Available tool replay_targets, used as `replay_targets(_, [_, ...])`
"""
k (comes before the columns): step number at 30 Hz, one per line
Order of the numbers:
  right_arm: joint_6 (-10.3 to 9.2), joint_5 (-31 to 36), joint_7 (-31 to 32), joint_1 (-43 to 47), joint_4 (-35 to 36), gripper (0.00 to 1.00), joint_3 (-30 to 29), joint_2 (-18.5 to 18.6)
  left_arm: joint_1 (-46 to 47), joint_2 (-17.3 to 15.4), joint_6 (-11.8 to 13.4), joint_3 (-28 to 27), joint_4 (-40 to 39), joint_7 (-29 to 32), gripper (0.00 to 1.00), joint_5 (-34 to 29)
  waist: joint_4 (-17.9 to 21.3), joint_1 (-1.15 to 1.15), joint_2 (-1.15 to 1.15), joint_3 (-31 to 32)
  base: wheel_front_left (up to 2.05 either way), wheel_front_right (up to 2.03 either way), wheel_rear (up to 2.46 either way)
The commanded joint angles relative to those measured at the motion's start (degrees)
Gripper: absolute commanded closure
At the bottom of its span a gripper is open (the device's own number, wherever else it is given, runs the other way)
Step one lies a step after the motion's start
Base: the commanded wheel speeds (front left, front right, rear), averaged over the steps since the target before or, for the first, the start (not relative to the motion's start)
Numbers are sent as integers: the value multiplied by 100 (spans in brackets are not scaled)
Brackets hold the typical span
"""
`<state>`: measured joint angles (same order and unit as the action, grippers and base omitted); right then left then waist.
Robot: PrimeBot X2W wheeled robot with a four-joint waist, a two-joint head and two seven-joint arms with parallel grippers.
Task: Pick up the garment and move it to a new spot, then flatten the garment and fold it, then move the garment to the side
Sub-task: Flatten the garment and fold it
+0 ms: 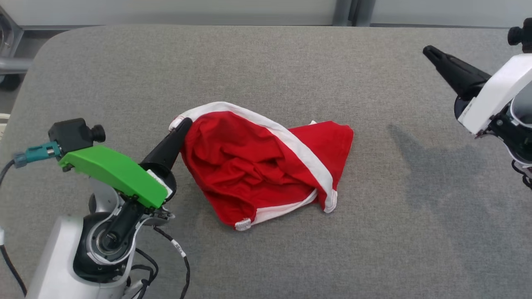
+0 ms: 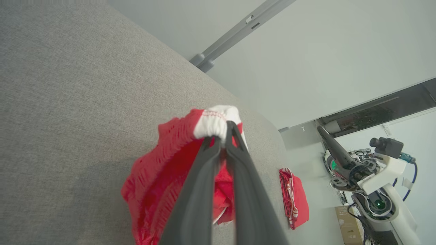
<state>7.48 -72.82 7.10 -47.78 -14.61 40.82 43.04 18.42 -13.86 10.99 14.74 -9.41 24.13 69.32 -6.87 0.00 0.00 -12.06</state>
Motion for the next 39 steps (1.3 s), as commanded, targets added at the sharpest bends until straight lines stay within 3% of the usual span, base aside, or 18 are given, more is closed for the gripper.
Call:
replay_targets(1, [2,96,23,57,123,100,71,-5,-50,-81,55,-53,-100,11,100,-39,95,0,0,-95,0,0,0])
replay_targets(7, [2,614,-337,794,807,100,293,134,-662,-192,132,-214,-662,-118,100,13,241,0,0,-368,0,0,0])
replay_targets(8, [2,721,-438,990,912,85,338,135,-791,-202,119,-219,-742,-150,100,9,255,0,0,-401,0,0,0])
replay_targets(9, [2,840,-542,1177,980,27,359,150,-918,-194,114,-240,-825,-190,100,21,266,0,0,-432,0,0,0])
replay_targets(10, [2,968,-603,1371,1057,0,416,161,-1024,-182,113,-267,-895,-240,100,23,275,0,0,-458,0,0,0])
replay_targets(14, [2,1441,-870,2028,1228,0,506,37,-1331,-147,105,-362,-1125,-418,100,10,295,0,0,-512,0,0,0])
replay_targets(21, [2,1889,-988,2702,1250,0,591,-663,-1476,-104,112,-405,-1292,-516,100,6,279,0,0,-487,0,0,0])
replay_targets(34, [2,2581,-848,2487,408,0,592,-1596,-1161,61,44,-133,-1187,-489,100,-70,-44,0,0,-624,0,0,0])
replay_targets(35, [2,2620,-846,2472,352,7,616,-1616,-1153,73,39,-115,-1175,-493,100,-77,-67,0,0,-627,0,0,0])
replay_targets(36, [2,2617,-855,2468,297,41,623,-1642,-1143,81,32,-110,-1166,-503,100,-83,-84,0,0,-629,0,0,0])
replay_targets(37, [2,2602,-867,2455,258,56,623,-1659,-1136,85,27,-107,-1159,-512,100,-86,-99,0,0,-629,0,0,0])
replay_targets(38, [2,2605,-860,2426,213,66,614,-1656,-1136,87,19,-105,-1155,-513,100,-80,-112,0,0,-627,0,0,0])
replay_targets(39, [2,2605,-860,2426,213,66,614,-1656,-1136,87,19,-105,-1155,-513,100,-80,-112,0,0,-627,0,0,0])
